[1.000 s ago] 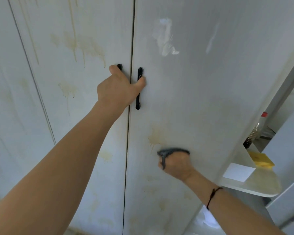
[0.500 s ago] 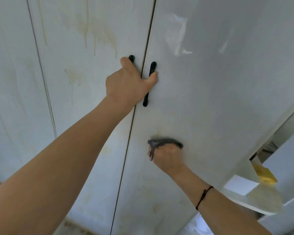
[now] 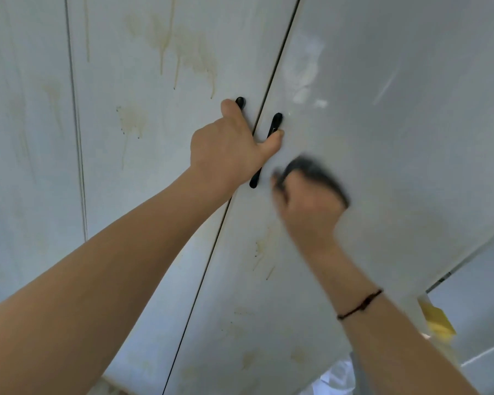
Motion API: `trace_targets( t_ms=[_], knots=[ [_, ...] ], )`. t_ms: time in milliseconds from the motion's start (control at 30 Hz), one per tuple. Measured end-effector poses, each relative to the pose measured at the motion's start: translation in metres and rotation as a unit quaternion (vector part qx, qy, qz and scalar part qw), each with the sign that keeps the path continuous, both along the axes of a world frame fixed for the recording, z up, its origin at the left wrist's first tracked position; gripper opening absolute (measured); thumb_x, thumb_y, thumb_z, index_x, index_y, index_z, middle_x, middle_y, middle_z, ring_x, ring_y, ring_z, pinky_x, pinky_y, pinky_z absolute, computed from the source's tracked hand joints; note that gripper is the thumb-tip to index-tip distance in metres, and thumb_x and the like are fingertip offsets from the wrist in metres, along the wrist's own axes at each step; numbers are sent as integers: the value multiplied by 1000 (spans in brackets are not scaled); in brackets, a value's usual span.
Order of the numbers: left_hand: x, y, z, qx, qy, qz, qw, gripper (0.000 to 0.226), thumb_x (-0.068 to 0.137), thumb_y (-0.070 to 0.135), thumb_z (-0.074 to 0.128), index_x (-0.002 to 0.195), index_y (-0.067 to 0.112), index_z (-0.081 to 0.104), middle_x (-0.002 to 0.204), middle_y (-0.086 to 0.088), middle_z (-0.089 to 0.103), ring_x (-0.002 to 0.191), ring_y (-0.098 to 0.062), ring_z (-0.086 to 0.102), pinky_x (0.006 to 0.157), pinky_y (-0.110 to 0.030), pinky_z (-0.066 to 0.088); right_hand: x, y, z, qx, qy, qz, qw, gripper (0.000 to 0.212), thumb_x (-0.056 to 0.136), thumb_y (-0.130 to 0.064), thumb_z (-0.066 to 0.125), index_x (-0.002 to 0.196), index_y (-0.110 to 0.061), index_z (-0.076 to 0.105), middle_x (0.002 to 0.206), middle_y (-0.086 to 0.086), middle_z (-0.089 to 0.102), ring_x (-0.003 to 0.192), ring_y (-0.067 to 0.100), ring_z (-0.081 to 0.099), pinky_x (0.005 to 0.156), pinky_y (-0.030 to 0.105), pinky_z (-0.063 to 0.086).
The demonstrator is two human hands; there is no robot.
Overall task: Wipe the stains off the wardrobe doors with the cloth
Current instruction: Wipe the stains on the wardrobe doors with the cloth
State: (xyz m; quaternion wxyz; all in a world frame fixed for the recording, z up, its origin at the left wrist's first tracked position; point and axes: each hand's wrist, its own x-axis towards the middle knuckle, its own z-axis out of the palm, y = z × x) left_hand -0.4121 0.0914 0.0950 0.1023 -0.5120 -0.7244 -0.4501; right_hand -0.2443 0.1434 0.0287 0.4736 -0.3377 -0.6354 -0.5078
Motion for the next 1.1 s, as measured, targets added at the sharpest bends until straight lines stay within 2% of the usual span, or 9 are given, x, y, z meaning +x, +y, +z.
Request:
trace_targets(
  t_ms=[133,200,367,467,600,733,833,967,1100],
  knots=[
    [-2,-3,-1,13,2,-28,1000,89,81,81,45,133,9,39,63,7,53,50,-9,45,47,-27,25,15,-22,-167,-275,-181,-55,943,18,70,-25,88,76,-22,71,61,-2,60,49,18,54,47,28,42],
    [-4,-4,0,10,-7,-34,999,89,81,81,45,133,9,38,63,7,53,51,-10,46,47,-28,25,19,-28,-179,-356,-243,-44,901,25,64,-17,88,72,-24,66,51,-6,51,40,16,46,36,24,37],
    [-3,-3,-1,20,7,-24,999,83,82,80,44,123,8,41,61,8,48,48,-9,40,46,-29,21,0,-19,-18,-167,-78,38,982,17,88,-35,67,86,-19,66,58,2,59,43,25,54,42,23,31],
    [-3,1,-3,22,12,-16,1000,81,82,81,44,118,8,40,62,9,46,48,-9,38,46,-29,21,-10,-18,34,-186,67,111,974,11,90,-32,66,91,-21,64,67,-4,63,54,21,57,47,29,39],
    [-5,5,-6,25,26,-15,999,84,82,82,41,122,8,40,62,9,46,48,-8,38,45,-29,21,-36,-18,-57,-206,10,79,975,11,90,-30,69,87,-19,69,61,-4,62,46,17,54,42,24,34],
    [-6,1,-4,12,37,-27,999,83,83,81,41,120,7,40,62,8,47,49,-9,41,46,-29,22,-40,-39,-176,-373,-116,54,919,21,73,-34,87,83,-28,69,56,-10,58,44,9,52,48,20,21],
    [-6,-2,-3,5,30,-35,999,82,83,81,43,119,8,41,63,8,48,49,-9,41,46,-29,22,-38,-37,-161,-379,-74,99,917,24,77,-36,85,91,-29,68,61,-8,63,49,14,60,43,20,35],
    [-6,1,-4,16,32,-28,999,81,83,83,41,116,9,40,64,8,47,48,-9,39,45,-29,22,-42,-23,-74,-224,62,124,965,19,87,-40,78,88,-22,72,63,-9,63,48,12,53,42,25,38],
    [-7,4,-3,14,38,-16,999,80,82,83,42,115,10,40,64,8,46,52,-18,45,48,-31,24,-65,-24,-129,-350,8,105,931,17,89,-34,73,83,-22,63,55,-3,61,43,20,56,42,24,37]
  ],
)
